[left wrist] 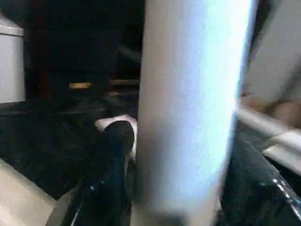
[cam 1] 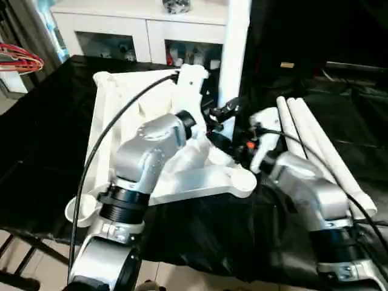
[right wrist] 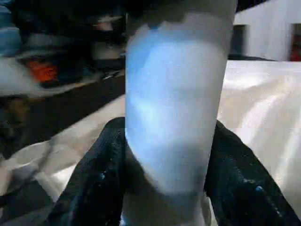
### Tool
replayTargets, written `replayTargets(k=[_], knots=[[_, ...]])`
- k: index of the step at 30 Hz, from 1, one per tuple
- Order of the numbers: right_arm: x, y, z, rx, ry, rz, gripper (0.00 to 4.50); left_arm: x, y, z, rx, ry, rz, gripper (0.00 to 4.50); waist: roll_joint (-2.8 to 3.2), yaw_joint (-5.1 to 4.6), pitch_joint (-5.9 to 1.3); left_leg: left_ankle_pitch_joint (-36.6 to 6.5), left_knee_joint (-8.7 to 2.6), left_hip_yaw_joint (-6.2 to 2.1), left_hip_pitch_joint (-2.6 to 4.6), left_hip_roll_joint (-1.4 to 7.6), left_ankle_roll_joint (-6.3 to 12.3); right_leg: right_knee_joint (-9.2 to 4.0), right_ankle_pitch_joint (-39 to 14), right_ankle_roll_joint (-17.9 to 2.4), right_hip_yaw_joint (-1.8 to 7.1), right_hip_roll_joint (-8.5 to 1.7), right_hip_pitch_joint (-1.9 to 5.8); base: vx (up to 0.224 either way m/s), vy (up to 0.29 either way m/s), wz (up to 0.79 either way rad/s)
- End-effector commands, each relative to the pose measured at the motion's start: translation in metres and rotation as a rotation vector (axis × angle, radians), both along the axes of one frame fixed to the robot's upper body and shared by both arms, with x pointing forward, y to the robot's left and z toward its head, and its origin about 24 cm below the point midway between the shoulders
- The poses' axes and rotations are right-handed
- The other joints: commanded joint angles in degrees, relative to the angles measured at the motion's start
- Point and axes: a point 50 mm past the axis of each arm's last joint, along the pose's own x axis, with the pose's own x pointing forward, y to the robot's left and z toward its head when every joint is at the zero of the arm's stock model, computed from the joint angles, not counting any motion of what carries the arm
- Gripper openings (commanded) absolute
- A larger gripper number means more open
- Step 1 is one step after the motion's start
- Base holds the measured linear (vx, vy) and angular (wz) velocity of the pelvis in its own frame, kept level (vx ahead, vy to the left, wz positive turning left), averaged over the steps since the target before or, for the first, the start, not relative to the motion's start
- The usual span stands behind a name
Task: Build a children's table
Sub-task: Insert table leg to table base
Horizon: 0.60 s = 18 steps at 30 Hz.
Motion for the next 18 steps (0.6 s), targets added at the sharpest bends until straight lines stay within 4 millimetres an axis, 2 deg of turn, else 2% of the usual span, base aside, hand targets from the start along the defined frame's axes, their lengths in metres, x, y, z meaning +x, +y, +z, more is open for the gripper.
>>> replayTargets(k=[1,5,7,11,14,18], knots=[[-0.007,-0.004,0.012,0.049,-0.038,0.084,1.89,0.002,0.008,0.01,-0.066,0.002,-0.041,3.09,-0.32,0.23,-4.3,-6.6,-3.54,-0.81,0.37,2.57,3.73,-3.87,-7.9,-12.5,2.68,-3.81,3.69,0.0,0.0,0.0],[-0.016,-0.007,0.014,0.073,-0.034,0.189,1.89,-0.004,0.012,0.017,-0.164,0.022,-0.175,3.1,-0.29,0.19,-4.11,-7.7,-3.54,-0.72,0.42,2.45,3.79,-4.18,-10.4,-13.0,2.59,-3.87,3.59,0.0,0.0,0.0],[-0.032,-0.014,0.016,0.104,-0.003,0.355,1.89,-0.015,0.021,0.025,-0.295,0.016,-0.392,3.1,-0.4,0.54,-4.19,-7.3,-3.5,-0.69,0.48,2.33,4.27,-4.2,-11.2,-12.6,2.61,-3.82,3.86,0.0,0.0,0.0],[-0.038,-0.017,0.017,0.113,0.015,0.415,1.89,-0.018,0.025,0.031,-0.388,0.029,-0.494,3.1,-0.24,0.31,-4.1,-7.9,-3.47,-0.73,0.43,2.42,4.25,-4.19,-11.2,-13.5,2.5,-3.78,3.58,0.0,0.0,0.0],[-0.04,-0.018,0.017,0.115,0.022,0.433,1.89,-0.023,0.027,0.035,-0.449,0.018,-0.568,3.1,-0.07,0.42,-4.01,-8.9,-3.59,-0.83,0.64,2.59,3.39,-4.45,-14.0,-12.8,2.52,-3.84,3.4,0.0,0.0,0.0],[-0.041,-0.015,0.018,0.124,0.02,0.434,1.89,-0.028,0.024,0.035,-0.446,0.015,-0.614,2.7,0.03,0.38,-4.0,-9.3,-3.7,-0.9,0.65,2.58,2.6,-4.65,-15.7,-11.7,2.51,-3.8,3.43,0.0,0.0,0.0]])
